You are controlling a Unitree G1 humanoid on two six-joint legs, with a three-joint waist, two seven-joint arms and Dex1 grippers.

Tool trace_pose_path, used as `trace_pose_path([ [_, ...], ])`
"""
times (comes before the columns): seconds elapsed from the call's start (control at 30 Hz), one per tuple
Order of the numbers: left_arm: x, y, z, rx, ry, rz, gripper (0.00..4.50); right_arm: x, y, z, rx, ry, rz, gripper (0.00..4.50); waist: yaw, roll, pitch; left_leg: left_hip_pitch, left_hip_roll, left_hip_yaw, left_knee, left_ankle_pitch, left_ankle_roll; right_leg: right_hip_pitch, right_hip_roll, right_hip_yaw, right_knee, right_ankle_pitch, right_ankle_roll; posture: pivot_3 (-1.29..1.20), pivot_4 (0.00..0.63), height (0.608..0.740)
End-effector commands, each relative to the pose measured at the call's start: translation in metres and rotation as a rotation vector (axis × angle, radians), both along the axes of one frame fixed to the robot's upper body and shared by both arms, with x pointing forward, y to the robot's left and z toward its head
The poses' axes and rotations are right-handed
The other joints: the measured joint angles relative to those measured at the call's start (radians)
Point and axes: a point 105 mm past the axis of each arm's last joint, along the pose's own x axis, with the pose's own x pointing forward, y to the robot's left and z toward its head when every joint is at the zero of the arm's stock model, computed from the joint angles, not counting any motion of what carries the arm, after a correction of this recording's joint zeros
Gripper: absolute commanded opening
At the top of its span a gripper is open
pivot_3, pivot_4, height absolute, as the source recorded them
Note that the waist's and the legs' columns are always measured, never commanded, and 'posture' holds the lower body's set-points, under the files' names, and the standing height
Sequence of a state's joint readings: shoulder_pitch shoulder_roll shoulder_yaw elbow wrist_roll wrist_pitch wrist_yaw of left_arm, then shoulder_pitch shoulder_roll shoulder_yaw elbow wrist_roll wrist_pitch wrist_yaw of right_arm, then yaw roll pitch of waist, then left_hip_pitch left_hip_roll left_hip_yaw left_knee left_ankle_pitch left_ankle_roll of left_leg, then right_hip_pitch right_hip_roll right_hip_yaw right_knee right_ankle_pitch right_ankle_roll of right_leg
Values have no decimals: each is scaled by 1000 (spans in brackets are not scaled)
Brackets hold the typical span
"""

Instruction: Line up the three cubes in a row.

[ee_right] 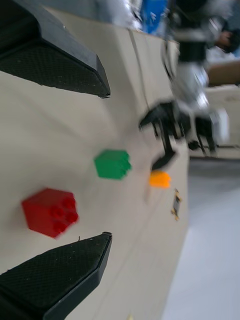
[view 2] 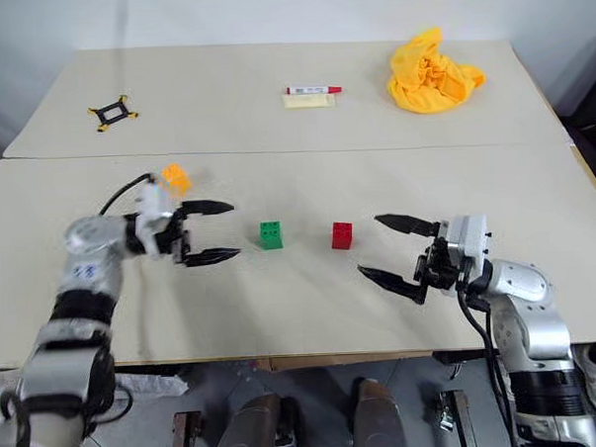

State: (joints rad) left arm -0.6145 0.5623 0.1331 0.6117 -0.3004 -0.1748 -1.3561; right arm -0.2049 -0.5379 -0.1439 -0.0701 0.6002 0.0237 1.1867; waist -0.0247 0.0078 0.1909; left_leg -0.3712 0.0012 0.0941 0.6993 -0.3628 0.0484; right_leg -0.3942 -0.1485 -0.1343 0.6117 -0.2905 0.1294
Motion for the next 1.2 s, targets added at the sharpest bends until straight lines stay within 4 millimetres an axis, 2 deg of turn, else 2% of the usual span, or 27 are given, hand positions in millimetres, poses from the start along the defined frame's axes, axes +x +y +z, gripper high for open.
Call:
trace_pose_path([
  [0.03,-16,32,39,-213,-156,276,4481,1,7,9,35,-55,28,4500,-1,0,0,0,0,-1,0,0,0,0,0,0,-1,0,0,0,150,740],
  [0.07,-25,43,42,-264,-189,382,4481,2,11,10,41,-66,35,4500,1,0,0,0,0,-2,0,0,0,1,-1,1,0,0,0,0,150,740],
  [0.17,-65,80,24,-311,-195,678,4481,3,23,18,63,-100,68,4500,0,-1,0,0,-1,-4,0,0,0,3,-2,4,-1,0,0,0,150,740],
  [0.2,-74,87,20,-319,-185,736,4481,3,24,19,66,-104,75,4500,0,-1,0,1,-1,-4,0,0,0,3,-3,5,-1,0,0,0,150,740],
  [0.33,-99,107,2,-296,-146,900,4481,2,27,19,42,-114,105,4500,25,-1,0,1,-1,-4,1,0,0,4,-2,4,-2,0,0,0,150,740],
  [0.4,-120,117,-13,-310,-91,1006,4481,4,27,22,40,-120,111,4500,26,-1,0,1,-2,-3,1,0,0,4,-3,4,-3,0,0,0,150,740],
  [0.5,-125,109,-14,-316,-63,1023,4481,8,23,22,28,-117,104,4500,26,-2,-1,1,-2,-2,0,-1,1,4,-3,5,-3,0,0,0,150,740],
  [0.57,-117,103,-11,-307,-47,1026,4481,9,21,20,21,-108,103,4500,35,-2,-1,1,-1,-3,0,-1,0,4,-3,4,-3,0,0,0,150,740],
  [0.63,-98,96,-4,-336,-27,1070,4481,9,18,17,15,-97,101,4500,43,-2,-1,1,-1,-3,0,-1,0,4,-2,5,-3,0,-1,0,150,740],
  [0.77,-44,73,10,-421,65,1145,4481,9,17,13,10,-80,96,4500,50,-3,-2,1,-3,-2,1,-1,1,3,-3,4,-1,0,-1,0,150,740],
  [0.87,-18,61,17,-466,118,1162,4481,9,17,12,11,-77,92,4500,44,-4,-2,1,-3,-2,0,-1,1,3,-2,3,-1,0,0,0,150,740],
  [1.0,30,34,24,-424,139,1183,4481,8,16,11,8,-76,88,4500,45,-4,-2,1,-3,-1,-1,-1,0,2,0,1,-1,0,0,0,150,740],
  [1.07,45,31,18,-396,180,1243,4481,7,15,11,0,-80,83,4500,46,-4,-2,1,-3,0,0,-1,0,2,0,2,-2,0,0,0,150,740],
  [1.2,69,24,17,-410,183,1288,4481,6,13,10,2,-80,64,4500,47,-5,-2,1,-2,0,0,-1,0,2,0,1,-2,0,0,0,150,740],
])
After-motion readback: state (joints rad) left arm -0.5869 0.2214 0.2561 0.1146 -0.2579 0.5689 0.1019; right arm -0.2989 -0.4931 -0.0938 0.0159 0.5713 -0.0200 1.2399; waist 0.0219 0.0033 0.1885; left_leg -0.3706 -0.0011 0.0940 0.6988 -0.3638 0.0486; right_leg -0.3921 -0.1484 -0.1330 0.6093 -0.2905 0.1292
